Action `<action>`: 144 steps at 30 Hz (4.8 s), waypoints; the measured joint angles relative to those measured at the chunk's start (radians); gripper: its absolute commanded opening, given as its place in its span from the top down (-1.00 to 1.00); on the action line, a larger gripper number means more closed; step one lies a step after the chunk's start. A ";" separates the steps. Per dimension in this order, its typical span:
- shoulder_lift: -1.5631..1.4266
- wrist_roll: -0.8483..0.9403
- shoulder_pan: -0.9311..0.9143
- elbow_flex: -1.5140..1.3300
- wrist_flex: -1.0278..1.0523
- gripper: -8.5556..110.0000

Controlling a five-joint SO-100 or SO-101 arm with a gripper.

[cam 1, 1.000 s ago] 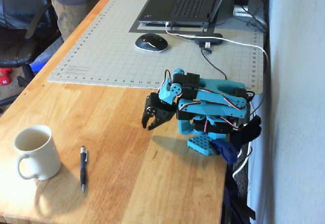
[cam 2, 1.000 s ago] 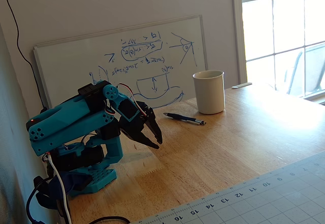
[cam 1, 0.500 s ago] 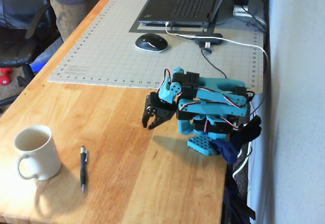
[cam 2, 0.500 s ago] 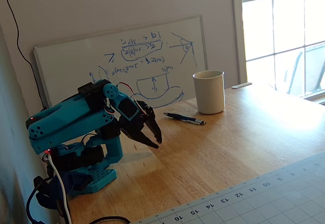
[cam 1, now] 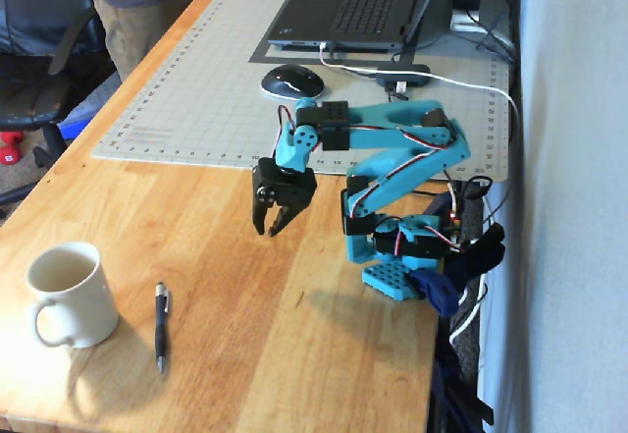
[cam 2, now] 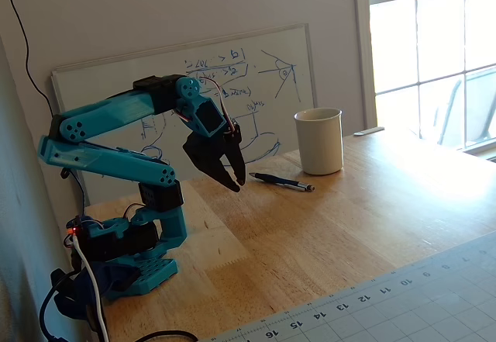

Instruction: Grasp a pen and put it in a mug.

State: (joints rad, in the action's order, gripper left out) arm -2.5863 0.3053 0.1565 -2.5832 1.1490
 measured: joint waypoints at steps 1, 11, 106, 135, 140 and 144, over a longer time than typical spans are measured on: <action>0.038 0.000 0.006 0.026 0.000 0.68; 0.488 0.000 0.012 0.291 0.000 0.35; 1.358 -0.002 0.147 1.140 -0.002 0.85; 0.844 0.255 0.071 1.140 -0.170 0.79; 0.844 0.291 0.071 1.140 -0.179 0.78; 0.844 0.333 0.072 1.140 -0.218 0.79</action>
State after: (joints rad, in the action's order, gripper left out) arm -1.7426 0.6381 0.2286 -1.4435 0.9311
